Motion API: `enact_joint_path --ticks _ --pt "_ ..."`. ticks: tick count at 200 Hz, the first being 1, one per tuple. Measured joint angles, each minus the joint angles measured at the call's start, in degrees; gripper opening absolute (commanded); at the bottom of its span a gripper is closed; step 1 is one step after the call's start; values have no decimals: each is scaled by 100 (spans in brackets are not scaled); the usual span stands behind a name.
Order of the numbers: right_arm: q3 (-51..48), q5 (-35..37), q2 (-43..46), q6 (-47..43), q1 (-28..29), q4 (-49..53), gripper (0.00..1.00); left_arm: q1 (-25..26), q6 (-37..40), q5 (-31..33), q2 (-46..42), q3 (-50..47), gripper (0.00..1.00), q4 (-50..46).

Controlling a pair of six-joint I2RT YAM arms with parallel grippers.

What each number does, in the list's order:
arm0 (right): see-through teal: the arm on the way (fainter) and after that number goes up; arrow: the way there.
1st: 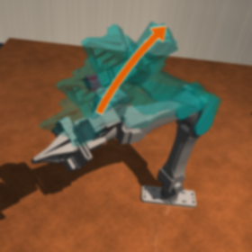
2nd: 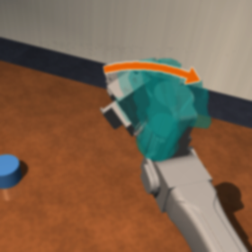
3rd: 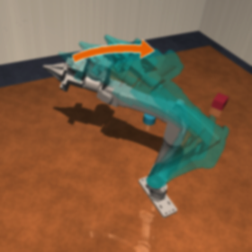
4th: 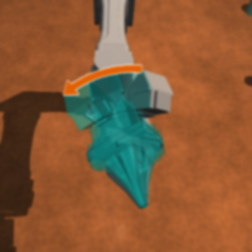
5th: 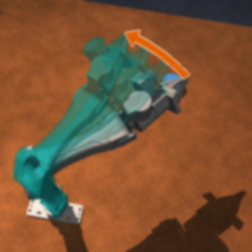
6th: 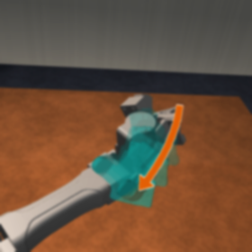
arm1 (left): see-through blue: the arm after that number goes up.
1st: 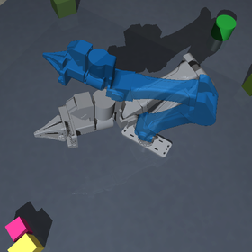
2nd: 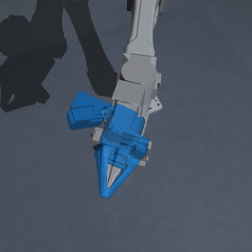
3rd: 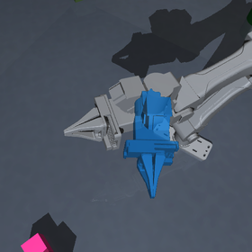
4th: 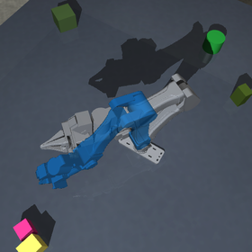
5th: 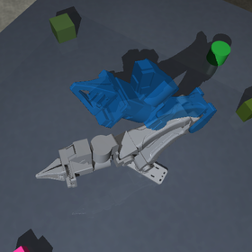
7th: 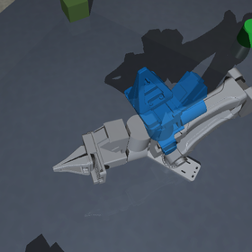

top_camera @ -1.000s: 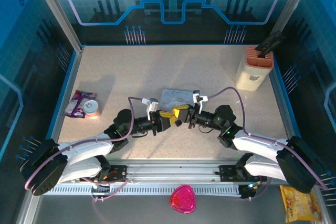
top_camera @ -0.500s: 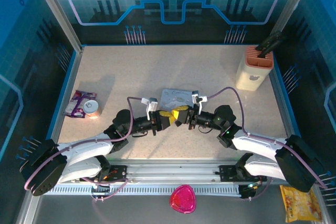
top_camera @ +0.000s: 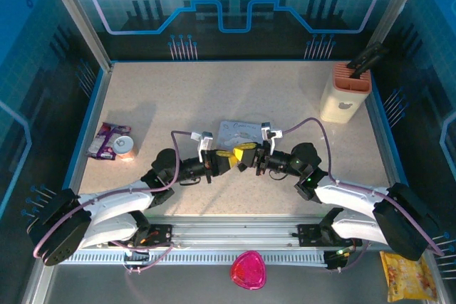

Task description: Unlock a padlock with a key

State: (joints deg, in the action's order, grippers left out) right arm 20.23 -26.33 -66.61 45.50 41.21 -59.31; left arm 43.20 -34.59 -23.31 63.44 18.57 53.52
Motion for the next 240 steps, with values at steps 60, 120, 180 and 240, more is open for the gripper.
enact_joint_path --ticks 60,120,180,240 --pt "0 264 125 -39 9 269 33 0 -48 13 146 -11 0 299" --pt "-66 382 227 2 2 223 31 15 -409 76 691 -74 0 1237" --pt "-457 225 219 315 -127 -492 37 20 -507 337 824 -83 0 1545" --pt "-474 160 68 468 -151 -896 31 22 -638 420 824 -83 0 1672"
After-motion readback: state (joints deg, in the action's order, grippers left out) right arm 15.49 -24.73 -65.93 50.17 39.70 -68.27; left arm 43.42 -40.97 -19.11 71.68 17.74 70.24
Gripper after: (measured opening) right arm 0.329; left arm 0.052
